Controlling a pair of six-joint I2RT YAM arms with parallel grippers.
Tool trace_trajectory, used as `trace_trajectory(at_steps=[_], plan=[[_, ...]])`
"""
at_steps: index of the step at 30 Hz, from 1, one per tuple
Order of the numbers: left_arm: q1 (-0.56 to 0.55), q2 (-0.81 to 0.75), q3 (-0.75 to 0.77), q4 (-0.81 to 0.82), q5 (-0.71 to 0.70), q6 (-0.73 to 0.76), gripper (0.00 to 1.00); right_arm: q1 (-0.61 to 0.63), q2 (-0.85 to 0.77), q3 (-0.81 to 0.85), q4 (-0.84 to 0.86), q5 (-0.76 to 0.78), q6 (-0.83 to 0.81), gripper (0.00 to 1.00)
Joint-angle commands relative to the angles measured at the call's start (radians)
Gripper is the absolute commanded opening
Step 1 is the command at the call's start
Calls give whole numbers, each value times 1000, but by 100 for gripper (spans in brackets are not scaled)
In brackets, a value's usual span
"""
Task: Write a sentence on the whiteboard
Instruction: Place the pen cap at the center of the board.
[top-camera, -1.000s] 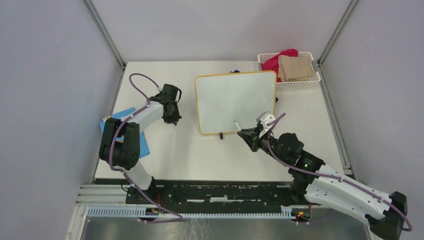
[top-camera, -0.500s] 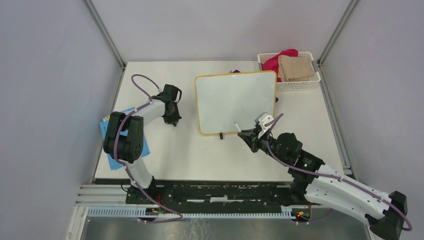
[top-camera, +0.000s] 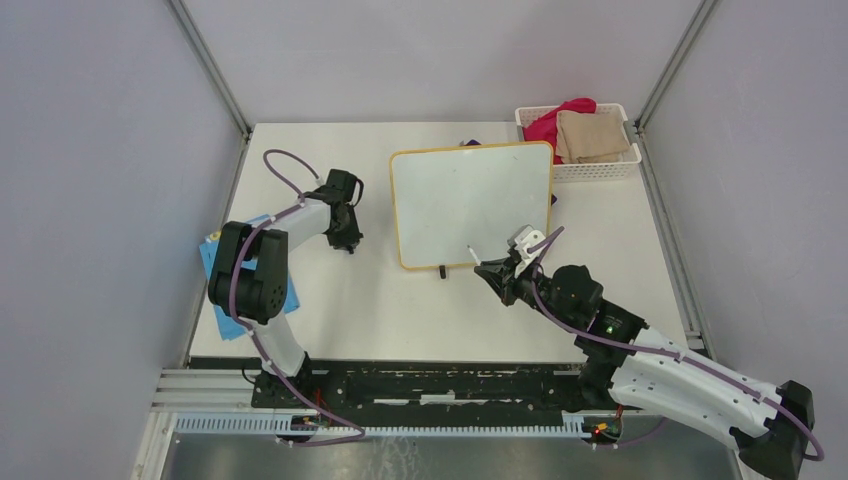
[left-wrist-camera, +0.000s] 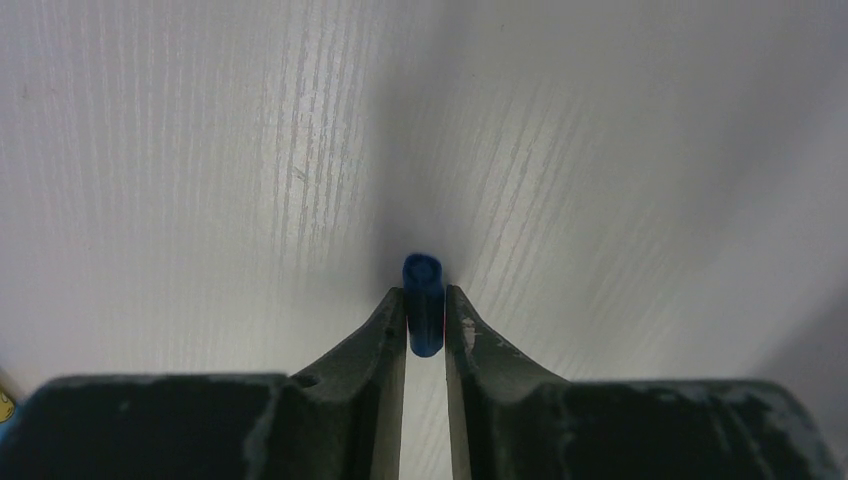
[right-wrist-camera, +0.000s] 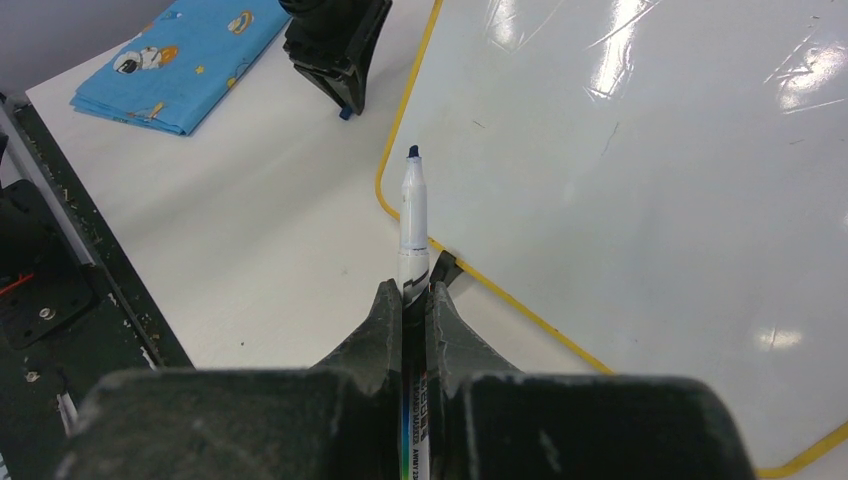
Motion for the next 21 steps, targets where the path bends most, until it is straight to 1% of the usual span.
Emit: trace_trajectory(at_steps=[1,3,8,12,16,19,21], plan=[[10,16,5,25,-3,-12,27,-3,-3,30,22,-5,-10,0],[12,18,1,27,-3,-12,29,-3,-1,32,21,-5,-9,0],[12,8,-2,27,-5,-16,37,-2,3,39,13,-5,-12,0],[13,-45,0,16,-36,-26,50,-2,3,49,1,-6,-13,0],[13,-167,-5,-1,-75,-43,63,-2,3,64,-17,-6,-17,0],[12,-310,-13,-2,-65,-62,71,-2,1,73,-25,-5,-26,0],[9,-427,-33,29,-25,-60,72,-3,2,82,-31,-5,-36,0]])
